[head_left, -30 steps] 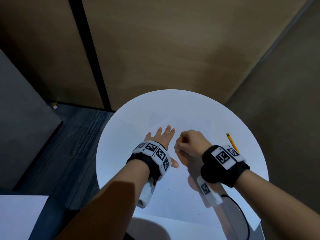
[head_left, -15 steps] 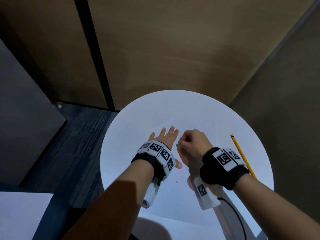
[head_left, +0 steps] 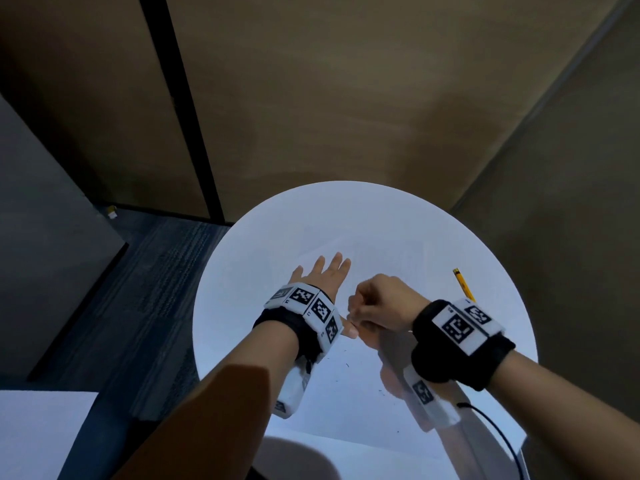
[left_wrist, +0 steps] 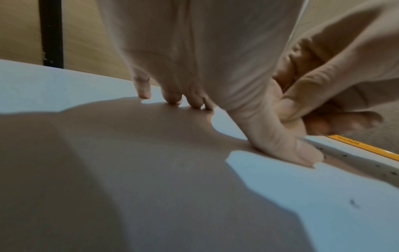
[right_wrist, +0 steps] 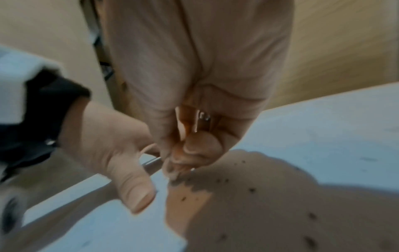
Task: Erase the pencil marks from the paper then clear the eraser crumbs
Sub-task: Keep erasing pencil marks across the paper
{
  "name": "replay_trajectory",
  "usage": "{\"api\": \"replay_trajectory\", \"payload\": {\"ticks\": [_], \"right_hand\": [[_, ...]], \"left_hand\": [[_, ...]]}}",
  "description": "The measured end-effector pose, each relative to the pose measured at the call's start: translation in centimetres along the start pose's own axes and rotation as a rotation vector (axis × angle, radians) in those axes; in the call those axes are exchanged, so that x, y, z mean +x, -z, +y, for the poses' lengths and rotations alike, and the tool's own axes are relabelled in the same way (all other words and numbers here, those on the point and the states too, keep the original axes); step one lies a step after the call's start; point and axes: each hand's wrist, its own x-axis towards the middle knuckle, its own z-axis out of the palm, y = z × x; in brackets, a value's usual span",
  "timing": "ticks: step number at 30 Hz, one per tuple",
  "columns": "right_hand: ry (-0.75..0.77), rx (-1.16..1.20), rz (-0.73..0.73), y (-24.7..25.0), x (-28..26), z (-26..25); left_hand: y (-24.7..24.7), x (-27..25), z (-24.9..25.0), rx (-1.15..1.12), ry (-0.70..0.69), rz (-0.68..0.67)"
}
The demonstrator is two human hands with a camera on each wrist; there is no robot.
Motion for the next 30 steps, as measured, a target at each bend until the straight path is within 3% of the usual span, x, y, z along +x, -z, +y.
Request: {"api": "replay_trajectory", "payload": {"ticks": [1, 4, 6, 10, 16, 21, 27, 30], "right_hand": [[-0.02, 0.041, 0.0, 0.5, -0.1, 0.4], [-0.118, 0.42, 0.247, 2.4, 0.0, 2.2], [-0.165, 0.614, 0.328, 3.2, -0.1, 2.7], [-0.136, 0.325, 0.133, 1.9, 0.7, 1.7], [-0.099, 0.183, 0.275, -0.1, 2.2, -0.2], [-0.09, 0.113, -0.036, 0.1, 0.6, -0.1], [-0.113, 0.15, 0.204, 0.4, 1.8, -0.4], [-0.075, 0.18, -0.009, -0.1, 0.4, 0.2]], "left_hand": [[-0.2, 0.0, -0.1, -0.005, -0.005, 0.012], [-0.5, -0.1, -0.2, 0.002, -0.015, 0.031], [-0.4, -0.1, -0.2, 0.002, -0.019, 0.034], [-0.4, 0.0, -0.2, 0.0, -0.01, 0.037], [0.1, -0.2, 0.1, -0.016, -0.007, 0.012], [-0.2, 0.1, 0.0, 0.014, -0.002, 0.012], [-0.4, 0.2, -0.2, 0.012, -0.014, 0.027], [-0.4, 0.1, -0.1, 0.036, -0.015, 0.024]]}}
